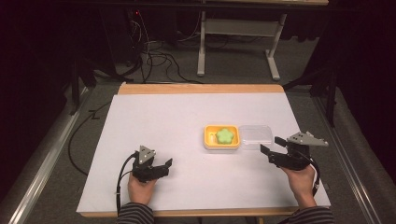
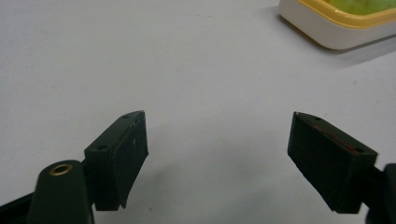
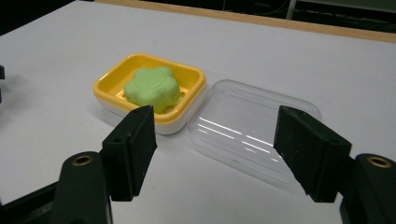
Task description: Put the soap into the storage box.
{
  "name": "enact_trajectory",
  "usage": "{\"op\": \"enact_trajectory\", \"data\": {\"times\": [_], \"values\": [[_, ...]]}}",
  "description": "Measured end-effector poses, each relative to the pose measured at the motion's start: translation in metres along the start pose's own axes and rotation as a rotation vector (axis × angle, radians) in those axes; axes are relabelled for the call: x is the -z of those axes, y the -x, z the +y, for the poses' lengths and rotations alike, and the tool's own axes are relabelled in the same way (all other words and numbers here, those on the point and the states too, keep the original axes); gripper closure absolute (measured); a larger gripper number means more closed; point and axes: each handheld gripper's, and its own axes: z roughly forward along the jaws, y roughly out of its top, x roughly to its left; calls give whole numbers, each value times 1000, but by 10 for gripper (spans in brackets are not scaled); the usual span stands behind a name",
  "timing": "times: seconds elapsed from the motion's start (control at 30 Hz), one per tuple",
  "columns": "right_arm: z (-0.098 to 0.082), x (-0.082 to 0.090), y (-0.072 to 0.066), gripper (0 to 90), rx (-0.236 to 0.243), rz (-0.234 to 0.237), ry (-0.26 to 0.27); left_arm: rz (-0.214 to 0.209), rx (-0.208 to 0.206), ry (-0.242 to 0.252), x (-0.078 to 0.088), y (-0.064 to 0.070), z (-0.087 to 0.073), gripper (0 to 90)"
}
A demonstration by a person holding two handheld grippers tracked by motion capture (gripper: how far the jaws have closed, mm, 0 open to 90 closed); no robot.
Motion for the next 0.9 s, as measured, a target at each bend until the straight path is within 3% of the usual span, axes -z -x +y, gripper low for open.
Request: {"op": "enact_trajectory", "data": {"times": [0.9], "values": [[-27,-12,-16,303,-1,29,-39,0,0,-1,0,0,0,206]]}}
